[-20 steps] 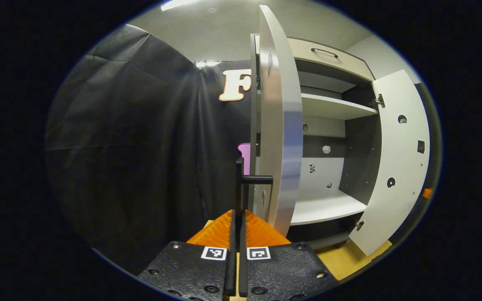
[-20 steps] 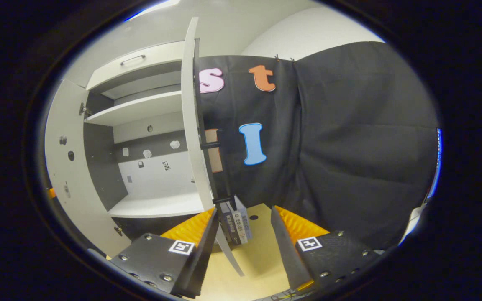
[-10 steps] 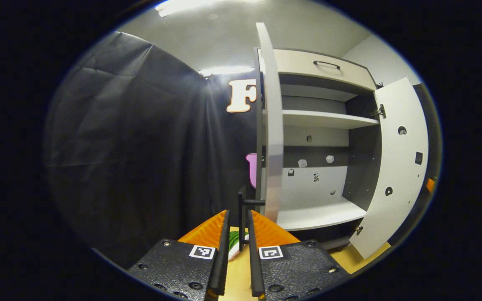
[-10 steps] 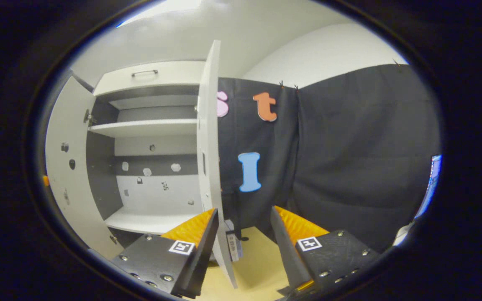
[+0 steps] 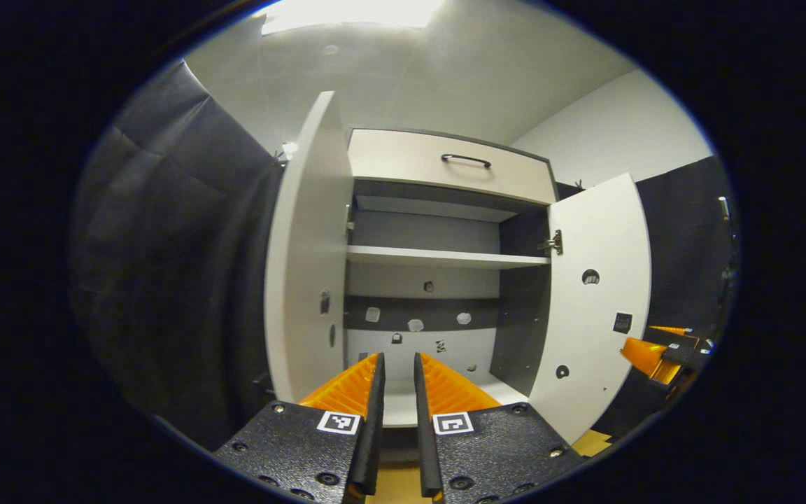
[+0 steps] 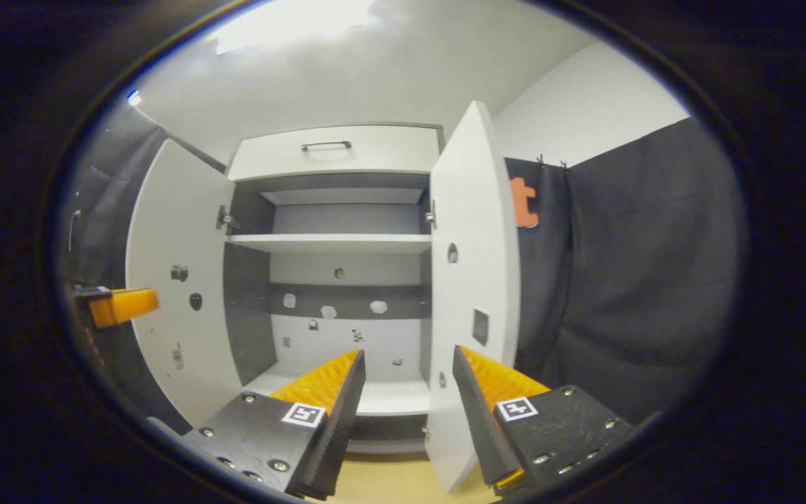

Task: Open the right door of the double-door shoe cabinet with the right hand, and open the left door with the left hand.

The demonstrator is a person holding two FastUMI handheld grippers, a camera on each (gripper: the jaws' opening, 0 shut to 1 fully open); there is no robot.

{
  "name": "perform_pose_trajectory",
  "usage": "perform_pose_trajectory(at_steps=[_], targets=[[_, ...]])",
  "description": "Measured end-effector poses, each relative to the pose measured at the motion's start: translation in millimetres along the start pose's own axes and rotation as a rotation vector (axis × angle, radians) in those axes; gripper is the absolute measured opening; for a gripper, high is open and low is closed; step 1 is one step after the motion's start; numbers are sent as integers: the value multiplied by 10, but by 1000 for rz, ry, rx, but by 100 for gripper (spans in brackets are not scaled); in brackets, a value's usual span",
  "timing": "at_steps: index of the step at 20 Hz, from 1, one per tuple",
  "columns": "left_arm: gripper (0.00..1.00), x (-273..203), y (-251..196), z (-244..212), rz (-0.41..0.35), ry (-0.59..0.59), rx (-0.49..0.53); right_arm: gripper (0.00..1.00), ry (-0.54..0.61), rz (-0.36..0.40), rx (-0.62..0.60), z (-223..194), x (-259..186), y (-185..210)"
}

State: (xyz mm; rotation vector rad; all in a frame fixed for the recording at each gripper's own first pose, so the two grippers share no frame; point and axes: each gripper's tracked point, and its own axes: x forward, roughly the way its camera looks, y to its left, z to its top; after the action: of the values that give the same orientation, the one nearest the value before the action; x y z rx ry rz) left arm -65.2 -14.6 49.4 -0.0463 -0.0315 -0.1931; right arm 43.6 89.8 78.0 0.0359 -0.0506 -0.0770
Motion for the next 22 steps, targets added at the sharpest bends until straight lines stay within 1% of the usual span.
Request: perform_pose_trajectory(at_steps=[2,3,4,5,6,7,8,9,10,11,12,13,14,17,20,22], targets=[[27,82,-173,-139,-33,28,3,74,3,39,21,12,37,170],[21,105,-239,-196,-43,39,-1,74,2,53,32,19,60,228],[28,124,-302,-234,-55,45,-10,75,-1,71,41,36,84,282],[33,137,-353,-274,-67,51,-17,75,-4,84,44,47,90,336],[38,147,-382,-306,-74,54,-22,85,-7,86,43,50,111,350],[51,148,-392,-327,-74,57,-28,86,-10,89,43,53,132,357],[56,152,-403,-343,-74,59,-31,86,-12,93,43,54,145,370],[66,153,-398,-350,-70,57,-35,86,-13,97,44,48,165,399],[74,156,-393,-349,-65,55,-41,83,-10,103,41,40,181,426],[80,156,-398,-354,-64,51,-48,87,-12,110,37,24,194,445],[85,140,-362,-340,-52,46,-52,95,-13,116,32,18,221,472],[92,168,-338,-339,-35,41,-56,98,-15,121,26,7,219,497],[96,177,-313,-341,-20,36,-61,99,-17,132,22,5,226,531],[96,185,-313,-381,-15,40,-67,99,-35,144,10,32,256,596],[96,188,-310,-423,-15,47,-48,98,-62,142,-3,80,295,635],[96,185,-314,-424,-18,42,-38,99,-60,144,-4,59,306,662]])
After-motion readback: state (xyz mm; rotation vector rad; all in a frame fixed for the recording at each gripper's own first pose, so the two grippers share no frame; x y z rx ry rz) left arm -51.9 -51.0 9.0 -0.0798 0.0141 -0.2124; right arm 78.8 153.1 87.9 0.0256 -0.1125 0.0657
